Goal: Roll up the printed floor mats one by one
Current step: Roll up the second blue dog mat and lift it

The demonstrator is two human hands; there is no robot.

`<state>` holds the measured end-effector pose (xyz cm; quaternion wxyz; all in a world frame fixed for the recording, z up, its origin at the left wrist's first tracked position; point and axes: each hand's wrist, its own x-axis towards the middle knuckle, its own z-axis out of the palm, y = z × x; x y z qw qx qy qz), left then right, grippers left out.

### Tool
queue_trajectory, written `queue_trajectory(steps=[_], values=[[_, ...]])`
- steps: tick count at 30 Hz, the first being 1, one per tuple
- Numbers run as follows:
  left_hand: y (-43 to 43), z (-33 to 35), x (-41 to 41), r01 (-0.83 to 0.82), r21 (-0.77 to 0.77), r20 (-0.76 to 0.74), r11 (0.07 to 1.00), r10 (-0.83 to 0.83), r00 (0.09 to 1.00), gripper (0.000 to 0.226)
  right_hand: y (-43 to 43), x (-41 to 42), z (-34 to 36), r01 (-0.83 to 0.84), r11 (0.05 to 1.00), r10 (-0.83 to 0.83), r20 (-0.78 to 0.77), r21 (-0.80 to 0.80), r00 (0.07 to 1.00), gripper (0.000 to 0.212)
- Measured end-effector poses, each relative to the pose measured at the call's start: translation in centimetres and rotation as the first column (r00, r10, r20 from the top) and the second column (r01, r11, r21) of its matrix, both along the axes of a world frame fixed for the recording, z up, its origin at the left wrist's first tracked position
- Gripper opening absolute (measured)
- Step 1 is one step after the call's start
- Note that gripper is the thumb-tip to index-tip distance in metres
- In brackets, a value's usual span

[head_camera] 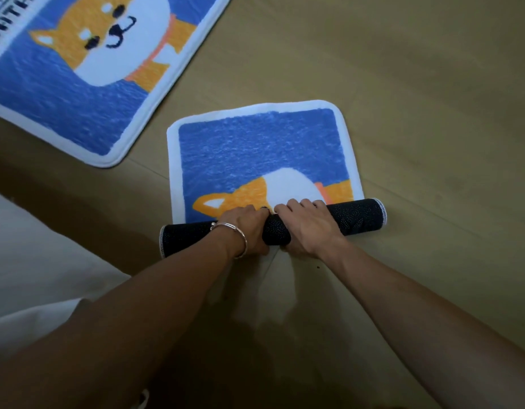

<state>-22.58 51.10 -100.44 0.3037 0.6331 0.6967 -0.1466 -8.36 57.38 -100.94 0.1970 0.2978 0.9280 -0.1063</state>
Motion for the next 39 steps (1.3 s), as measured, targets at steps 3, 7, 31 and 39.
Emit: queue_trajectory(steps=[3,7,31,39], values=[[-0.6,0.2,0.8,0.039,0.075,-0.065,0.996,-0.034,0.997,0.061,-0.3,-0.2,-0.1,0.034,0.999,-0.033,0.039,-0.017,0.999,0.046],[-1.7,-0.1,2.2,0.069,0.154,-0.124,0.986,-0.050,0.991,0.052,0.2,-0.9,0.4,0.060,0.981,-0.043,0.097,-0.185,0.994,0.045],[-0.8,-0.2,0.3,0.046,0.105,-0.102,0.993,-0.036,0.994,0.048,0.4,1.3,0.6,0.077,0.996,-0.076,0.033,-0.037,0.997,0.069],[-1.1,-0.1,0.7,0.061,0.130,-0.140,0.990,-0.043,0.989,0.064,1.1,-0.1,1.3,0.176,0.964,-0.148,0.151,-0.197,0.977,0.052]])
